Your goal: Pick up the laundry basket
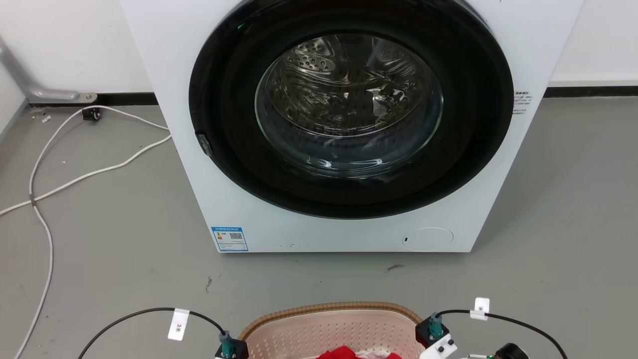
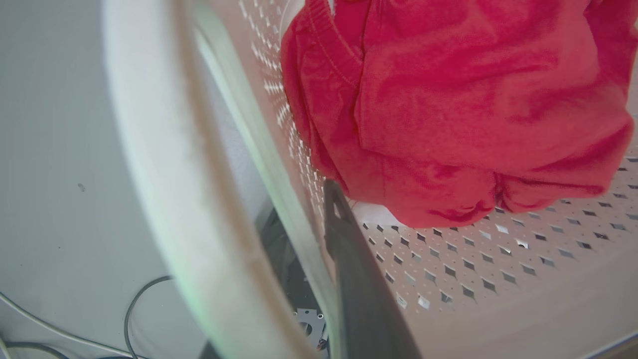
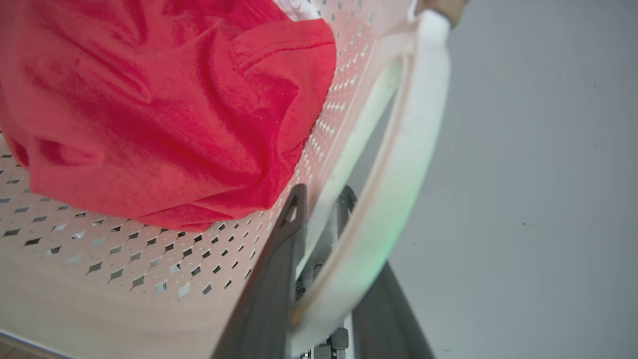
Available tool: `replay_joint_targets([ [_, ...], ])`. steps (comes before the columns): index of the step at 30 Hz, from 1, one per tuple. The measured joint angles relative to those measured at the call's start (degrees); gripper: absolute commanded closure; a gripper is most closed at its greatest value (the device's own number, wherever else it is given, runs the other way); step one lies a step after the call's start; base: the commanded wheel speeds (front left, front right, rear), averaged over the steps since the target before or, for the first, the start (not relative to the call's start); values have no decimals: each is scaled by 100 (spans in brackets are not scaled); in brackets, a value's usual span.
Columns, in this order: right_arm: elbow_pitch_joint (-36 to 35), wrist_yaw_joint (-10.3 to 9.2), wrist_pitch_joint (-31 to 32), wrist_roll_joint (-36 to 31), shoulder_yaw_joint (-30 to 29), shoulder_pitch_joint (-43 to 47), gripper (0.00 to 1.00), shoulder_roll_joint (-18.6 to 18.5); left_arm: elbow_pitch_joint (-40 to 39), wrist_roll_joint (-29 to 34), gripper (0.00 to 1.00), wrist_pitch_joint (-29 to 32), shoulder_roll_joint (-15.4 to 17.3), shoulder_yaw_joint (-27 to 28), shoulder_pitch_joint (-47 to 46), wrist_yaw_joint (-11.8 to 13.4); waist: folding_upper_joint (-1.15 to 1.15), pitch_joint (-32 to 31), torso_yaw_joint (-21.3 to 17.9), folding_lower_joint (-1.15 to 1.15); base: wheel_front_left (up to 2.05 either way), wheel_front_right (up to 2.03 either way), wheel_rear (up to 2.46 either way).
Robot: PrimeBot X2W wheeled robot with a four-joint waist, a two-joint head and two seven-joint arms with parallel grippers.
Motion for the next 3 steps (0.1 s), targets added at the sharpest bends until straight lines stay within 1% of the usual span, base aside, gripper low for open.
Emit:
replay_joint_targets([
  [3,0,0,0,-5,0,1,100,0,0,-1,100,-8,-1,-5,0,0,0,4,5,0,0,0,0],
])
